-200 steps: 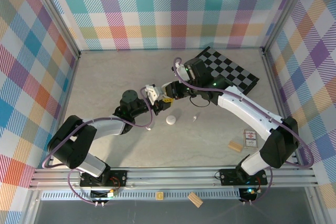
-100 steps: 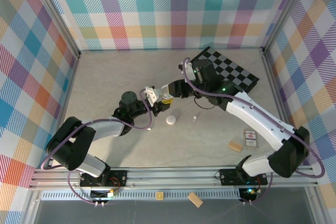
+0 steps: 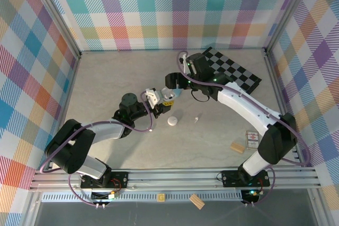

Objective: Insert wireless bluetooth earbuds into charging case

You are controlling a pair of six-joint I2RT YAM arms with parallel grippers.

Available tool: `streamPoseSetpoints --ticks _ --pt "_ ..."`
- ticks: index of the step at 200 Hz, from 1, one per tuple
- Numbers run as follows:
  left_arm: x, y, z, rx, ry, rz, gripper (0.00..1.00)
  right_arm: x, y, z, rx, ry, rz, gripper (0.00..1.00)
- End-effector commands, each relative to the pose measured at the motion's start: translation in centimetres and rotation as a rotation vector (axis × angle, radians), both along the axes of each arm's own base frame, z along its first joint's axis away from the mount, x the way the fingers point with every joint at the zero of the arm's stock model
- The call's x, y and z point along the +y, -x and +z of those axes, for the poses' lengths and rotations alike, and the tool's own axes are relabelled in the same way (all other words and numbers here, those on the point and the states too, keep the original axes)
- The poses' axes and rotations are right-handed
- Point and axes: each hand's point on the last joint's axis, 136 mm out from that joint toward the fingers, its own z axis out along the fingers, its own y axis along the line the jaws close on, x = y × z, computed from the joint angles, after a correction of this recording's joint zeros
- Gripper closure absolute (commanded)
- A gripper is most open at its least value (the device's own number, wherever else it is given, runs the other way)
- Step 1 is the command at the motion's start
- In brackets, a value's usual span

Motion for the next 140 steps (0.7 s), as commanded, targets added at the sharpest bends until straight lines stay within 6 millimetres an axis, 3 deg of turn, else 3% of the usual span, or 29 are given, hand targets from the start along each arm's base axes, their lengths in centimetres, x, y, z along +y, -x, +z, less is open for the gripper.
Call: streamPoseSetpoints --ticks 1,35,65,99,140 --pt "0.3 0.0 1.5 -0.057 0.017 0.024 0.74 -0.4 1.0 -0.4 0.022 0.026 0.028 0.16" --pt "0.3 -0.5 1.4 -0.047 0.02 0.043 0.74 -1.6 2.6 0.1 0.01 -0.006 0.028 0.16" --pt "0.2 -0.6 2.2 -0.044 0.056 0.04 0.74 -2.3 3.5 1.9 0.031 -0.167 0.039 0.16" --pt "0.1 -0.3 3.6 -0.045 0.104 0.026 0.74 -1.5 5.3 3.8 0.156 -0.484 0.157 0.16" --pt "0.6 -0.4 5.7 -0.037 0.162 0.051 0.73 0.7 7.5 5.3 0.329 -0.693 0.311 0.22"
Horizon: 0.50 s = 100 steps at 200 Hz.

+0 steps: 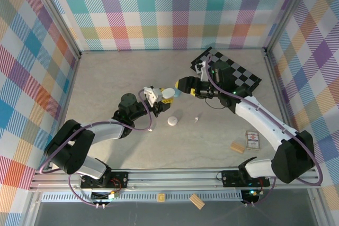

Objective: Insert wireless bluetooth earbuds into charging case

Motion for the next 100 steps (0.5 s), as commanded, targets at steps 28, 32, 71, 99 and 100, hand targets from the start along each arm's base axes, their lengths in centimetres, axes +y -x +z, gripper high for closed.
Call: streamPoseSetpoints --ticks 28,32,71,99,100 --pt "0.4 0.3 5.9 -0.087 0.125 0.013 0.73 3.0 2.3 3.1 0.11 -0.243 0.19 0.26" --pt "0.4 0.3 6.1 -0.088 0.129 0.012 0.73 3.2 2.3 3.0 0.112 -0.246 0.195 0.27" --pt "0.5 0.8 7.0 -0.087 0.152 -0.002 0.73 4.4 2.4 2.4 0.151 -0.273 0.226 0.34" --pt "0.5 1.1 7.4 -0.092 0.159 -0.009 0.73 5.0 2.4 2.1 0.169 -0.278 0.239 0.43" --pt "0.5 1.1 7.4 -0.093 0.159 -0.009 0.73 5.0 2.4 2.1 0.17 -0.278 0.24 0.43"
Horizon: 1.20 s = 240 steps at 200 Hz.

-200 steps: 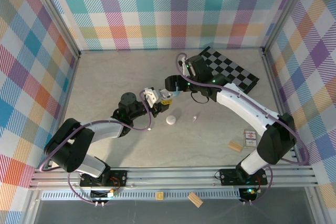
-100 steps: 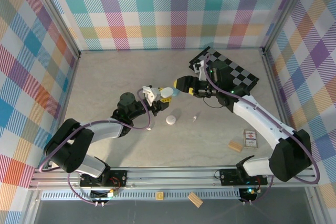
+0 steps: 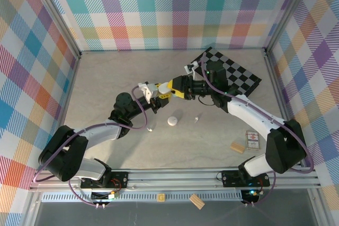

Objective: Insert wireless bluetooth earbuds into charging case

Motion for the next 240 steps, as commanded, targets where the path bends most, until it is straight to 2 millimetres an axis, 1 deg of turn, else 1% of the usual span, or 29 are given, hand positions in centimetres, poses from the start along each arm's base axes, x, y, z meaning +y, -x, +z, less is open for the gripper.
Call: streamPoseSetpoints --ticks 1,11,28,39,56,70,83,113,129,143,150,179,194,205,211,227,240 --pt "-0.1 0.7 3.3 -0.07 0.059 -0.024 0.73 1.0 1.1 0.4 0.007 -0.043 0.065 0.43" --pt "-0.1 0.8 3.4 -0.072 0.06 -0.029 0.73 1.1 1.0 0.3 0.012 -0.041 0.065 0.44" --pt "-0.1 0.9 3.5 -0.072 0.059 -0.034 0.73 1.2 0.8 0.2 0.016 -0.047 0.066 0.52" --pt "-0.1 1.0 3.7 -0.075 0.061 -0.038 0.73 1.3 0.6 0.0 0.019 -0.04 0.064 0.52" --pt "-0.2 1.2 3.9 -0.08 0.065 -0.044 0.73 1.4 0.2 -1.1 0.04 -0.003 0.05 0.5" --pt "-0.2 1.2 3.9 -0.078 0.063 -0.048 0.73 1.5 0.2 -1.1 0.041 -0.014 0.059 0.49" --pt "-0.3 1.3 3.8 -0.075 0.058 -0.055 0.73 1.7 0.2 -1.0 0.042 -0.022 0.069 0.52" --pt "-0.2 1.1 3.4 -0.069 0.047 -0.044 0.72 1.6 0.3 -0.8 0.031 -0.022 0.075 0.7" --pt "-0.3 1.0 3.0 -0.063 0.035 -0.041 0.72 1.4 0.2 -0.8 0.027 -0.021 0.066 0.76" --pt "-0.3 0.9 2.7 -0.057 0.028 -0.036 0.7 1.2 0.0 -0.7 0.019 -0.019 0.05 0.78" --pt "-0.3 0.9 2.5 -0.054 0.025 -0.037 0.67 1.0 -0.1 -0.8 0.016 -0.014 0.04 0.79" --pt "0.0 1.1 2.1 -0.044 0.013 -0.027 0.3 -0.2 -1.4 -1.6 -0.001 0.027 -0.042 0.81" --pt "0.5 1.0 1.1 -0.025 -0.02 -0.001 0.12 -1.2 -2.4 -2.9 -0.003 0.077 -0.098 0.81" --pt "0.8 1.1 0.0 -0.003 -0.05 0.02 0.04 -2.3 -3.4 -4.6 0.013 0.134 -0.156 0.81" --pt "0.9 1.1 -0.8 0.014 -0.07 0.028 0.0 -3.0 -4.0 -5.6 0.019 0.165 -0.186 0.81" --pt "1.2 1.5 -2.6 0.06 -0.121 0.032 0.0 -5.3 -5.6 -8.5 0.038 0.268 -0.276 0.81" --pt "1.3 2.1 -4.0 0.084 -0.171 0.034 0.0 -7.5 -7.0 -10.9 0.044 0.363 -0.358 0.81"
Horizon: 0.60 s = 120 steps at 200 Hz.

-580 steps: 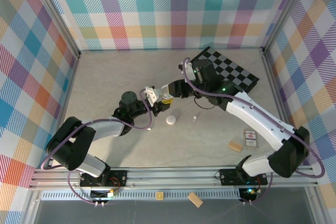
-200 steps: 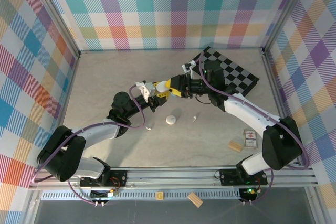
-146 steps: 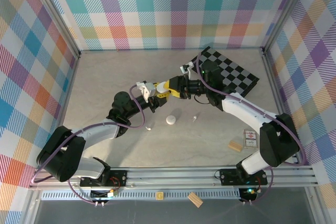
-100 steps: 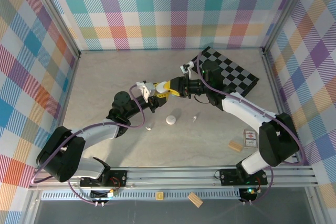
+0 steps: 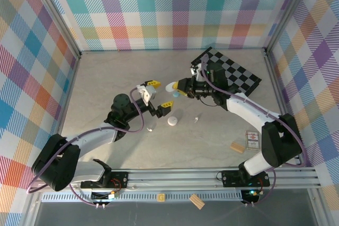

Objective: Insert wireless bluetooth earbuds into charging case

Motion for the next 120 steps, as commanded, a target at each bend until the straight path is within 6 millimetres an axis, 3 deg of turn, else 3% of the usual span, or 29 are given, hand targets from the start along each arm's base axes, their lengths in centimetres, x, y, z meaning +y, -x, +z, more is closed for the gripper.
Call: streamPoseSetpoints --ticks 1,29,63,100,120 --pt "0.2 1.0 -3.4 0.059 -0.11 0.01 0.0 -4.2 -2.1 -5.0 0.011 0.208 -0.149 0.81" --pt "0.0 2.3 -5.9 0.088 -0.255 0.005 0.0 -8.0 -4.5 -9.6 0.077 0.32 -0.266 0.81" --pt "-0.2 2.5 -7.5 0.124 -0.309 0.006 0.0 -9.4 -6.8 -14.1 0.154 0.368 -0.3 0.81" --pt "-0.1 2.1 -9.1 0.182 -0.37 0.037 0.0 -9.8 -8.4 -16.9 0.196 0.404 -0.316 0.78" --pt "0.3 1.4 -9.5 0.222 -0.362 0.116 0.0 -10.2 -8.4 -17.4 0.199 0.44 -0.32 0.69"
